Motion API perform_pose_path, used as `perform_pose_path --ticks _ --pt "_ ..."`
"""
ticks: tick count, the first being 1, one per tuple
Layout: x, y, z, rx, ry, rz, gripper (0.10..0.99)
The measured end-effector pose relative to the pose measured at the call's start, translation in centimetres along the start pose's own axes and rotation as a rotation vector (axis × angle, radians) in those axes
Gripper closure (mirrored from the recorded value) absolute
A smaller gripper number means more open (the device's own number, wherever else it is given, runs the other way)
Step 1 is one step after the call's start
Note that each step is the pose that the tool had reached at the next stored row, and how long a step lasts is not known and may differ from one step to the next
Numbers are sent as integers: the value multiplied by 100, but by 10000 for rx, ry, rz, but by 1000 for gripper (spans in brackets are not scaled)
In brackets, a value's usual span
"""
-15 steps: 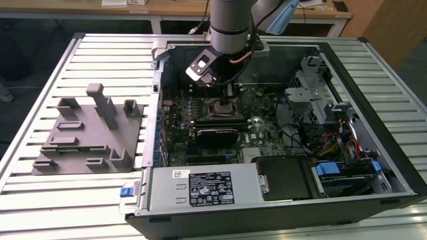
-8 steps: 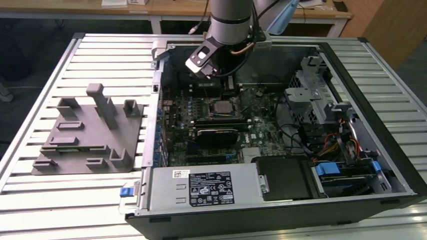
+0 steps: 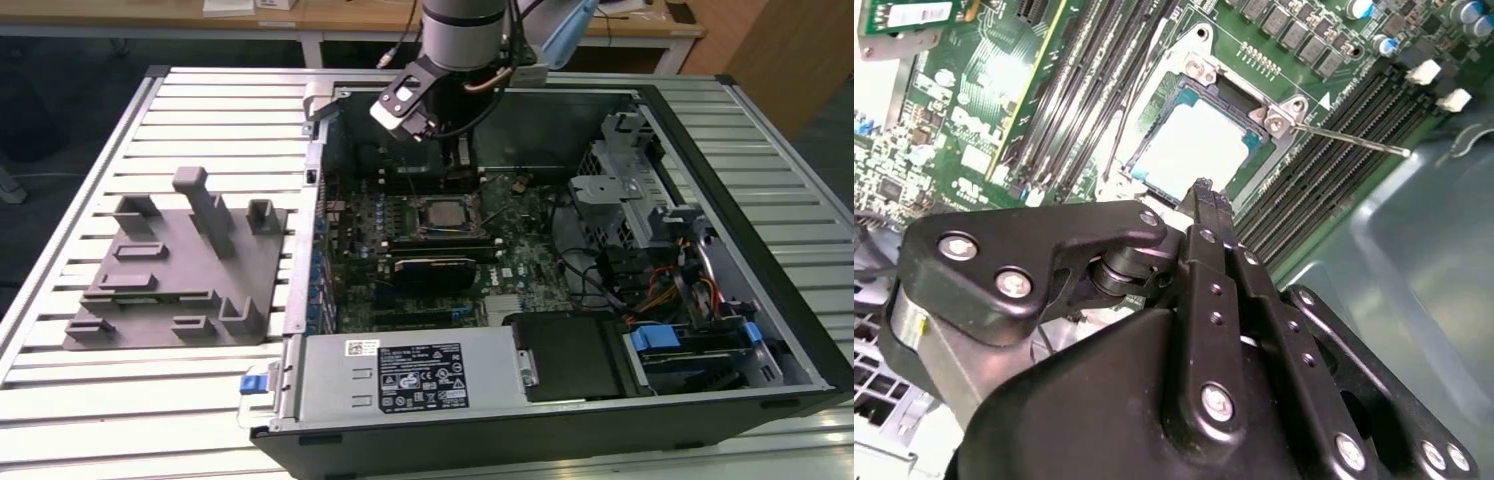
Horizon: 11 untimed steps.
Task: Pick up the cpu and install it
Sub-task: 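Place the cpu into insertion slot, then close the cpu cover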
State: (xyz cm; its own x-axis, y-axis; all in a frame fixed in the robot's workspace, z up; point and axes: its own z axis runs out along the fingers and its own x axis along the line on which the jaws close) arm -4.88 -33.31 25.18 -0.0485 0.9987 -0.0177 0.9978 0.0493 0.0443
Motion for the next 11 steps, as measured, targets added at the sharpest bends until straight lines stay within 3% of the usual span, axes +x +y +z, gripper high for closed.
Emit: perform_pose_path --ticks 11 --pt "0 1 -19 -1 0 1 980"
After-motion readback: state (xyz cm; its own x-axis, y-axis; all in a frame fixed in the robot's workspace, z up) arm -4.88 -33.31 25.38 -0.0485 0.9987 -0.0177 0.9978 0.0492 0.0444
